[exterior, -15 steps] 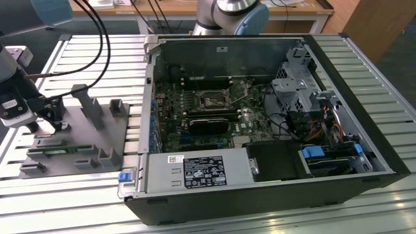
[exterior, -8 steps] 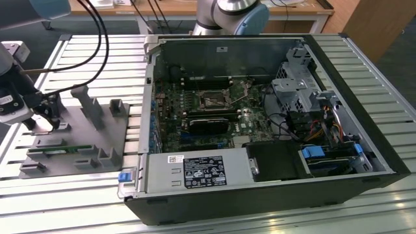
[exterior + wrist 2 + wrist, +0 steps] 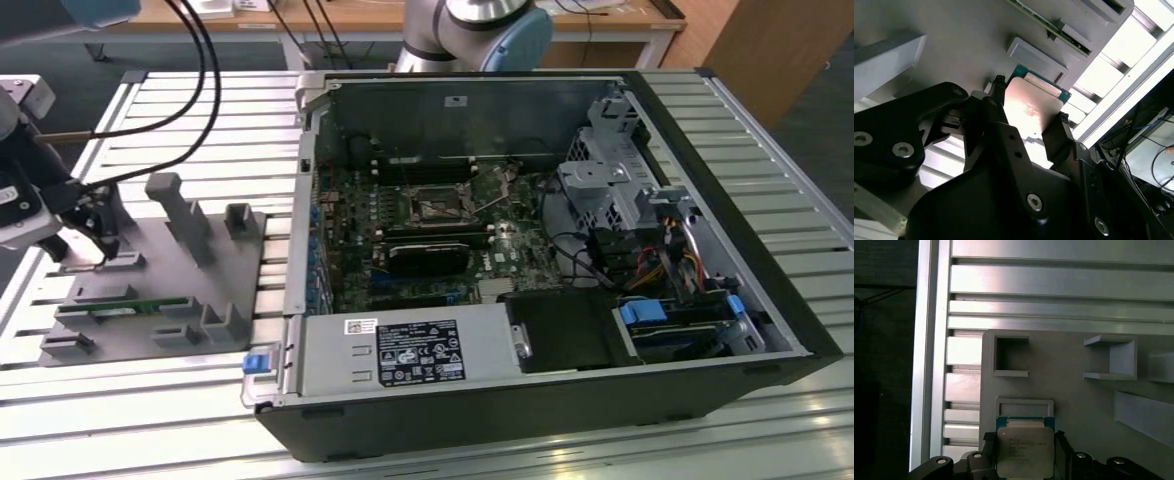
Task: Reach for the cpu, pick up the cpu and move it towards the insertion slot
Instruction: 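Pick up the cpu and move it towards the insertion slot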
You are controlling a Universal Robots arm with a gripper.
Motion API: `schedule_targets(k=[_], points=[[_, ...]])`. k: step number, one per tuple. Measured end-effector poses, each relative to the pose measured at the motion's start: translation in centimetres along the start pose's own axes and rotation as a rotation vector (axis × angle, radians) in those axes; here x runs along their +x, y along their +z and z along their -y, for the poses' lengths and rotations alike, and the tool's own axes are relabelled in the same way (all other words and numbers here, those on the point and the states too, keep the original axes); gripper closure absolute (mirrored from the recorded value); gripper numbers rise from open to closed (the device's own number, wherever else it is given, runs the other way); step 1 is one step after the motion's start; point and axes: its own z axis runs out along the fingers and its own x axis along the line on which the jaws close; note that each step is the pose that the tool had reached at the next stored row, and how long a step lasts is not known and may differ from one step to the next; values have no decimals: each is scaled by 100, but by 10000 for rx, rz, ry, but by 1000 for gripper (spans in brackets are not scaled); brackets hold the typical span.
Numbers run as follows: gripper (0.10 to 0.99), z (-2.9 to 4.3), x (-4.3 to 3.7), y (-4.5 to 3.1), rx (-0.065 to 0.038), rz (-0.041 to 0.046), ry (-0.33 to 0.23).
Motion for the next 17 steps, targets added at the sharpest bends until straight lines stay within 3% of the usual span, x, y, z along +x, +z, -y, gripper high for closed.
schedule_targets(k=[17], points=[[541, -10, 3, -258, 0, 0, 0]])
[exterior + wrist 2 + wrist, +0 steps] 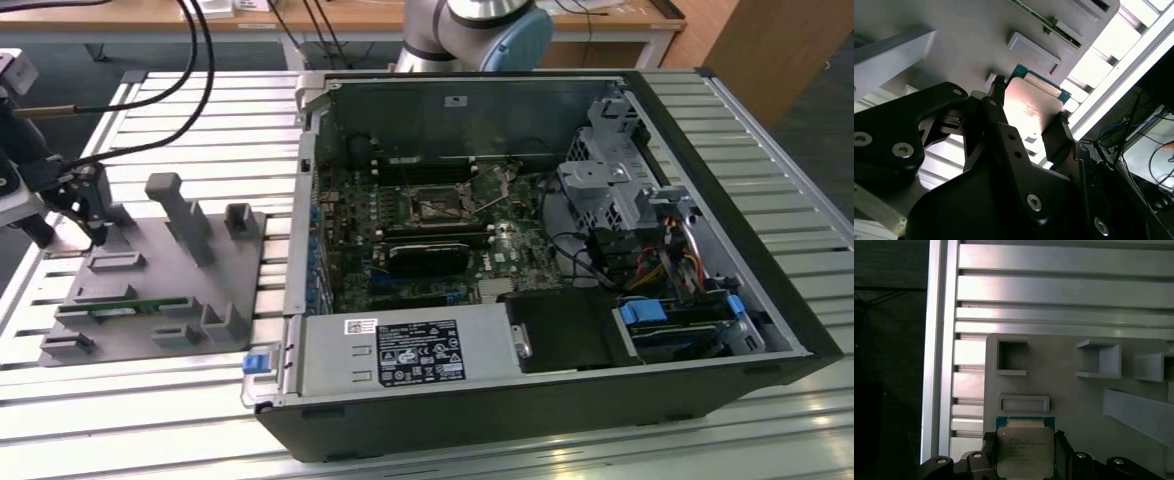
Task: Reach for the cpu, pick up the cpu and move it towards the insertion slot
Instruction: 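Pick up the cpu and move it towards the insertion slot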
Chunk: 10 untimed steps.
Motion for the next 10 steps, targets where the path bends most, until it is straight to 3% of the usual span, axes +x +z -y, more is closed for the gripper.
schedule_targets(k=[10], points=[[541, -6, 1, -116, 0, 0, 0]])
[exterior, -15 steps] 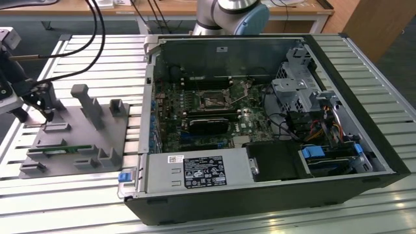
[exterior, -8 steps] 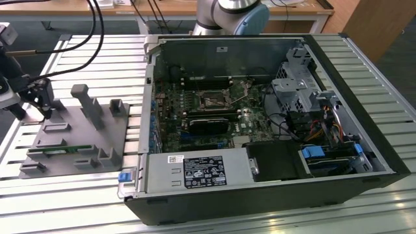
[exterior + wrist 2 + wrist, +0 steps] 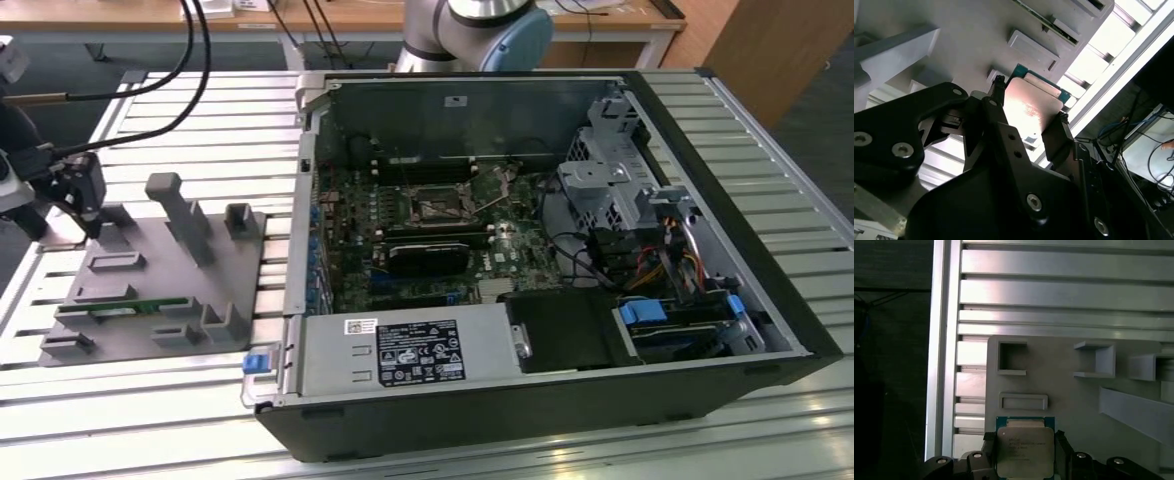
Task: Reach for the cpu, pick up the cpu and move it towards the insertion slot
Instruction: 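Pick up the cpu and move it towards the insertion slot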
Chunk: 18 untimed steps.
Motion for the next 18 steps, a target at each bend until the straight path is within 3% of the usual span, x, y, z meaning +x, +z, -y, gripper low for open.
schedule_targets(k=[18], points=[[541, -11, 4, -295, 1, -1, 0]])
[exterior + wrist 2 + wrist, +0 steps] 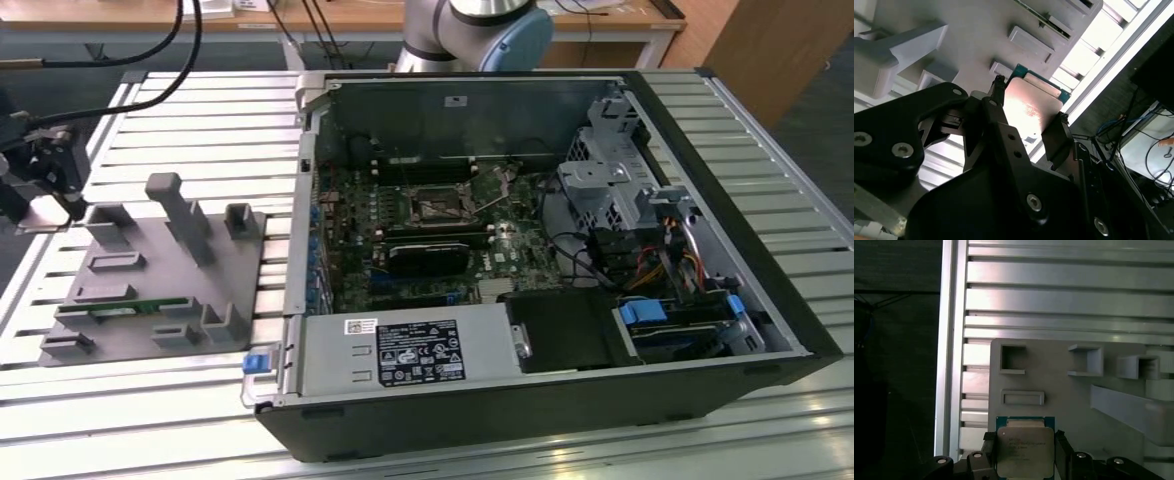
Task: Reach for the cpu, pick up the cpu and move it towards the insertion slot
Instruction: 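Pick up the cpu and move it towards the insertion slot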
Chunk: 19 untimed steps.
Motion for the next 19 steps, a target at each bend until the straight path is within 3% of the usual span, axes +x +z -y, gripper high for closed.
schedule_targets(k=[7, 19], points=[[541, -4, 1, -80, 0, 1, -1], [541, -17, 4, -351, 2, 0, 0]])
